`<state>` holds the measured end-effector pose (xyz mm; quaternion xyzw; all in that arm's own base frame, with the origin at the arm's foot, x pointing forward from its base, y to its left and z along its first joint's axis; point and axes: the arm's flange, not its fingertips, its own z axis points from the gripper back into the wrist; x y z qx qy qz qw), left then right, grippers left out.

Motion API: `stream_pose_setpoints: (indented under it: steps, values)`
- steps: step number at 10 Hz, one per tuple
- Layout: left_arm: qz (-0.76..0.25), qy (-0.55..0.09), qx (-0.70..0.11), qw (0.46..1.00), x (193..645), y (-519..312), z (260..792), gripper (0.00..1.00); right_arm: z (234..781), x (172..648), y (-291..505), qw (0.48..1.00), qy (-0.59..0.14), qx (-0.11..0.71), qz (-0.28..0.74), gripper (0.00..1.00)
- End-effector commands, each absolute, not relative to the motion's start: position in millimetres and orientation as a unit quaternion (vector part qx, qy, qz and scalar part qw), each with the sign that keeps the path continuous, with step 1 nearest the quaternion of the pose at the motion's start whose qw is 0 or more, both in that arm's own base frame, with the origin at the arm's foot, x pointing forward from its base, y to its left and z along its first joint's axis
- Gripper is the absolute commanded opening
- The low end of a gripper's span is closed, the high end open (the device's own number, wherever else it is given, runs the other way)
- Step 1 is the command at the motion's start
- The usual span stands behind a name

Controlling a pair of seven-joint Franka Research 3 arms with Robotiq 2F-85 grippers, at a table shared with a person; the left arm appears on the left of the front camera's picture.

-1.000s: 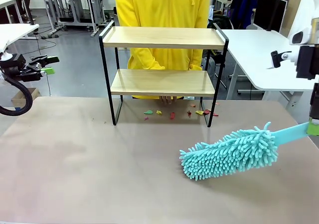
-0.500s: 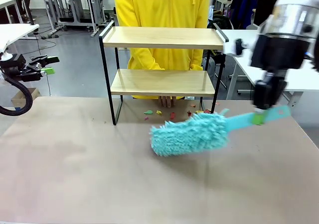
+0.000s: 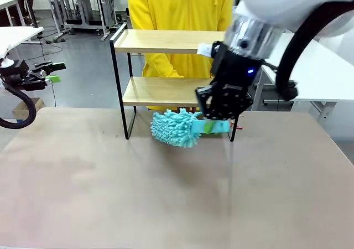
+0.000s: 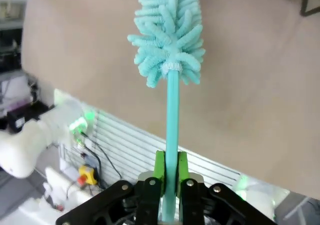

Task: Clean the shelf.
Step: Clean the specific section of the Shelf indicated by the human with the Duster.

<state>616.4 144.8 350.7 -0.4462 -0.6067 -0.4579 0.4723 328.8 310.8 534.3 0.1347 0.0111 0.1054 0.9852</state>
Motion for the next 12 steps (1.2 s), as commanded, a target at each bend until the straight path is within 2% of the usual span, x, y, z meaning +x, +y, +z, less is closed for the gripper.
stream_pose_setpoints:
  steps: [1,2,6,7,8,12]
  values:
    - [-0.460,-0.608,-0.443,0.471,614.3,144.1,352.7,1.00,523.5,321.9,323.4,0.981,-0.042,0.156,0.103,0.13]
    - [-0.460,-0.608,-0.443,0.471,614.3,144.1,352.7,1.00,534.3,328.8,310.8,0.985,0.011,0.135,0.105,0.13]
    - [-0.460,-0.608,-0.443,0.471,614.3,144.1,352.7,1.00,527.3,327.4,315.1,0.986,0.005,0.136,0.097,0.13]
    - [-0.460,-0.608,-0.443,0.471,614.3,144.1,352.7,1.00,519.5,317.3,351.6,0.991,-0.068,0.106,0.054,0.13]
    - [-0.460,-0.608,-0.443,0.471,614.3,144.1,352.7,1.00,509.2,312.8,373.3,0.990,-0.107,0.087,0.031,0.13]
    - [-0.460,-0.608,-0.443,0.471,614.3,144.1,352.7,1.00,463.5,308.4,434.9,0.982,-0.173,0.079,-0.004,0.13]
